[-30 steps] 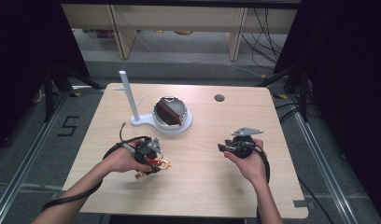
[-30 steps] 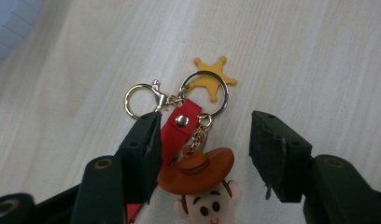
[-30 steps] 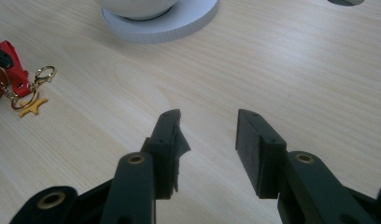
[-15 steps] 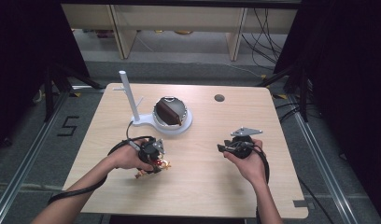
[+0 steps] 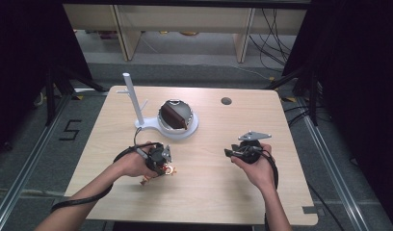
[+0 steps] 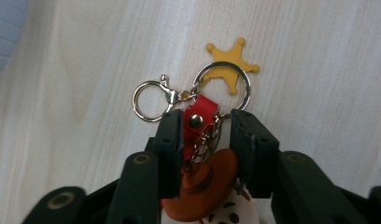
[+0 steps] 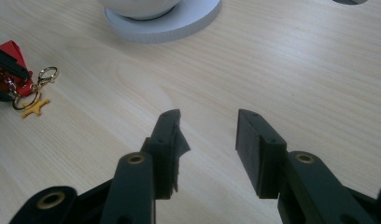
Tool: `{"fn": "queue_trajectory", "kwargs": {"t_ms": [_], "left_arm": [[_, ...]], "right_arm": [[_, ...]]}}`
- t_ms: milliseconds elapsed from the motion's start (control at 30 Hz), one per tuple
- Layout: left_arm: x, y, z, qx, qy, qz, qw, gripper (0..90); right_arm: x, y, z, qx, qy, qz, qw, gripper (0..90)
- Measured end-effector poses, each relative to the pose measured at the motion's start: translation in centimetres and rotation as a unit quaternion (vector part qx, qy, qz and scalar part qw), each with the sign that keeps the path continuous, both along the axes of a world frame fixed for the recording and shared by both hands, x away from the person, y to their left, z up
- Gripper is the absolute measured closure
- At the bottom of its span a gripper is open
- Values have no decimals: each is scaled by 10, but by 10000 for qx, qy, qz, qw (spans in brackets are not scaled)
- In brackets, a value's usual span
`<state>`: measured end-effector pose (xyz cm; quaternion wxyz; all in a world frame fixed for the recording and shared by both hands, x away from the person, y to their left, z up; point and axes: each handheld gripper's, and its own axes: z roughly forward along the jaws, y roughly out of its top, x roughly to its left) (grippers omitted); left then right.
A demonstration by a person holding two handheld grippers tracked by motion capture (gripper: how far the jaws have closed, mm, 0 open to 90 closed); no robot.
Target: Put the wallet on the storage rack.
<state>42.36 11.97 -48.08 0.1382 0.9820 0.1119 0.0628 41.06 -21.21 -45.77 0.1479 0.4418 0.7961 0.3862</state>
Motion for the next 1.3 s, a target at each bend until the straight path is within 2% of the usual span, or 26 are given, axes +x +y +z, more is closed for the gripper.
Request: {"fn": "queue_trajectory", "kwargs": {"t_ms": [67,233,267,433,500,533,567,633,700,867,1067,1167,1200,1267,1300], "left_arm": [[1,0,0,-16,86,-10,10000,518],[7,1,-1,-7,-1,5,10000,467],[7,1,-1,-33,24,8,10000,467],[9,4,-2,-111,238,11,9997,483],[10,4,-1,-115,271,36,9996,487],[10,4,-1,-112,289,42,9995,486],[9,3,-2,-99,310,68,9994,488],[9,1,-1,24,244,56,9997,509],[9,-1,0,117,259,44,9996,515],[5,0,0,243,277,23,9993,507],[0,-2,2,480,221,-87,9986,576],[-5,-4,2,543,179,-229,9981,655],[-6,-4,3,543,138,-268,9981,666],[-9,-4,3,541,62,-295,9981,679],[-10,-3,3,553,29,-327,9979,684]], "right_arm": [[0,-1,1,-27,-23,-29,10000,607],[0,-1,0,-19,4,-7,10000,607],[1,-1,-2,53,-11,47,10000,607],[0,0,-2,17,53,-5,10000,601],[-1,1,-2,36,163,-33,9999,597],[2,-1,-4,-41,58,45,10000,596],[1,0,-4,38,95,32,9999,595],[1,1,-4,39,95,25,9999,593],[0,0,-3,-12,97,8,10000,593],[1,-1,-3,-56,63,11,10000,593],[0,2,-5,-15,144,63,9999,589],[1,2,-4,-46,134,67,9999,587],[1,1,-4,-70,80,91,9999,587],[0,1,-3,-41,142,35,9999,587],[1,0,-4,-75,61,71,9999,587]]}}
